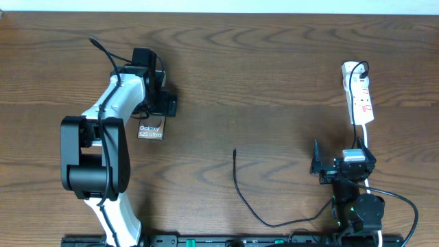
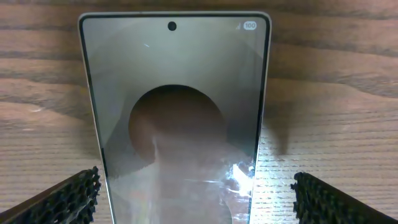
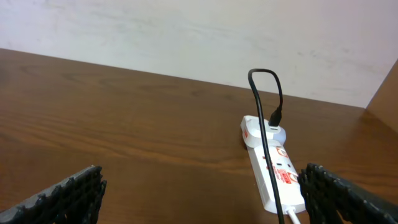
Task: Plug charger to phone and switch on socket
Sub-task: 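Lower the left gripper onto the phone's near end, then close the left gripper on the phone's bottom edge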
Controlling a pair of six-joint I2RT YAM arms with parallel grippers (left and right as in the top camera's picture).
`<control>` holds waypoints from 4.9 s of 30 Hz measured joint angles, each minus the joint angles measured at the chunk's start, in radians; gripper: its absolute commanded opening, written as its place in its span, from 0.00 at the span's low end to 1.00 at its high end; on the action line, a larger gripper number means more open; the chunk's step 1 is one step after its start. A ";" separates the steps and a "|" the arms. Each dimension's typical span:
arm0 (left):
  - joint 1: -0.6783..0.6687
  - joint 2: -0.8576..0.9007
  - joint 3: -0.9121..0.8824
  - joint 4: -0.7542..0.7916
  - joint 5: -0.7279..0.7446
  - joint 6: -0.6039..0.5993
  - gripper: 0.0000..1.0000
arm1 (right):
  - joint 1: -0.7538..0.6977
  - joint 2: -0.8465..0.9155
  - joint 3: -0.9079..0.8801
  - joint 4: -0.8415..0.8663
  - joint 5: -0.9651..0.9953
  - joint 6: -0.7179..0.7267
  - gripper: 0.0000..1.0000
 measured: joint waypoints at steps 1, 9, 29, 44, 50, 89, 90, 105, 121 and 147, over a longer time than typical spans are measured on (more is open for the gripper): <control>0.000 0.000 0.000 0.000 0.000 0.000 0.98 | 0.000 0.000 0.000 0.000 0.000 0.000 0.99; 0.000 0.012 0.000 0.000 0.000 0.000 0.98 | 0.000 0.000 0.000 0.000 0.000 0.000 0.99; 0.000 0.035 0.000 -0.003 0.000 0.000 0.98 | 0.000 0.000 0.000 0.000 0.000 0.000 0.99; 0.018 0.035 0.000 -0.002 0.000 0.000 0.98 | 0.000 0.000 0.000 0.000 0.000 0.000 0.99; 0.031 0.035 0.000 -0.006 -0.001 0.000 0.98 | 0.000 0.000 0.000 0.000 0.000 0.000 0.99; 0.031 0.035 0.000 -0.010 -0.001 0.000 0.98 | 0.000 0.000 0.000 0.000 0.000 0.000 0.99; 0.031 0.035 0.000 -0.010 -0.001 0.000 0.98 | 0.000 0.000 0.000 0.000 0.000 0.000 0.99; 0.031 0.035 0.000 -0.013 -0.016 0.000 0.98 | 0.000 0.000 0.000 0.000 0.000 0.000 0.99; 0.031 0.035 0.000 -0.018 -0.017 0.000 0.98 | 0.000 0.000 0.000 0.000 0.000 0.000 0.99; 0.031 0.035 0.000 -0.018 -0.016 -0.002 0.88 | 0.000 0.000 0.000 0.000 0.000 0.000 0.99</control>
